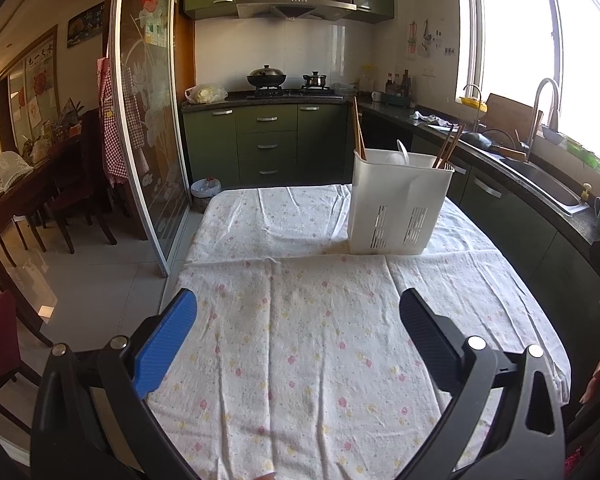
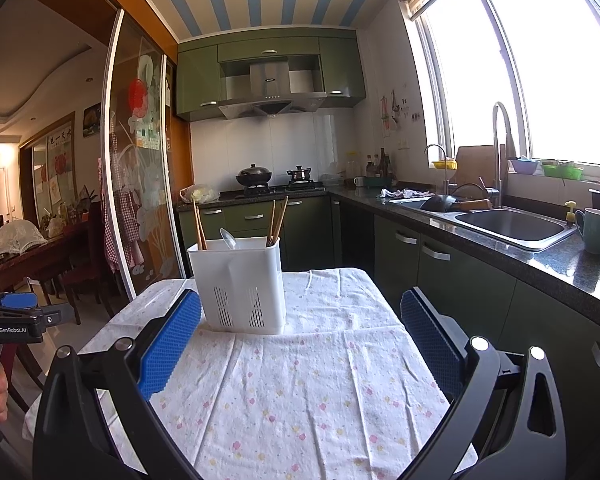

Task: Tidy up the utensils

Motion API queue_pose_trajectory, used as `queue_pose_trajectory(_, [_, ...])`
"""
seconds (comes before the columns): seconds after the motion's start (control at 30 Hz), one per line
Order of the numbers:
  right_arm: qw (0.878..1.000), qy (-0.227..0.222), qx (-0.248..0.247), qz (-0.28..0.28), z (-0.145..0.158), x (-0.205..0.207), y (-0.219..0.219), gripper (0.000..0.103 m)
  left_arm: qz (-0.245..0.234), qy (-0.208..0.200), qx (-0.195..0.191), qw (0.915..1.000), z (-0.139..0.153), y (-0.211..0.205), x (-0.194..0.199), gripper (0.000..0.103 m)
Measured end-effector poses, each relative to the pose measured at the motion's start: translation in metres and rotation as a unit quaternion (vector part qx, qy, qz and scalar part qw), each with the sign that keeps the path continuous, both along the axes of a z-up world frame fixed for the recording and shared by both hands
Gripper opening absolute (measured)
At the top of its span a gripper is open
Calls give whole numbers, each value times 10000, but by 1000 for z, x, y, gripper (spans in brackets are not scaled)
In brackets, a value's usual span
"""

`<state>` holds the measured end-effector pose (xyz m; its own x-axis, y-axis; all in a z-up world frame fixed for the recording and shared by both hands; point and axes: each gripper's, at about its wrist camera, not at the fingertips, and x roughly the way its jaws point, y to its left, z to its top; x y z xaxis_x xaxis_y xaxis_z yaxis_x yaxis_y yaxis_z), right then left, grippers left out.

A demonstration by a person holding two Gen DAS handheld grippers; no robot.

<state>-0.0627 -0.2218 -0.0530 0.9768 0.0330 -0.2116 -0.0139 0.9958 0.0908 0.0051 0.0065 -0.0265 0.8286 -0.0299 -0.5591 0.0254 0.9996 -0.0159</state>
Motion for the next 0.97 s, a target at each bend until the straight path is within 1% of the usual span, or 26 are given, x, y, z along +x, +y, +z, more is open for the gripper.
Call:
queue_pose_trajectory(0.1, [10000,6,-1,-3,0,1,-1,99,-17,10,-10,10000,-1,1,0,97])
queue_pose_trajectory(0.2, [10000,5,2,2,0,1,-1,99,-141,3,-105,9998,-2,2,2,97])
queue_pose_trajectory(0.33, [10000,7,2,-2,0,0,0,99,-429,104,-446,9980,-4,5,4,97])
queue_pose_trajectory(0.37, [10000,3,1,-4,0,0,-1,99,-365,60,-479,9982,-4,7,3,97])
queue_pose_trajectory(0.47, [10000,7,0,-14,0,1,-2,99,156,-444,-153,9988,-3,7,-9,97])
queue_pose_trajectory(0.5, [10000,10,7,-16,-1,1,-2,99,158,-448,-129,9988,-2,8,-9,97])
queue_pose_trajectory(0.57, [10000,12,17,-23,-2,1,-3,99,9,-284,-296,9992,-3,11,-6,97])
queue_pose_trajectory(0.67, [10000,17,-2,-25,-3,2,-3,99,41,-273,-219,9994,-3,12,-4,97])
queue_pose_trajectory(0.73, [10000,19,-3,-20,-4,2,-3,99,77,-130,-278,9995,-4,15,0,97])
queue_pose_trajectory(0.8, [10000,14,-1,-21,-4,2,-3,99,152,-121,-293,9994,-6,17,3,97])
queue_pose_trajectory(0.97, [10000,29,4,-28,-5,3,-3,99,116,0,-234,9997,-11,16,6,97])
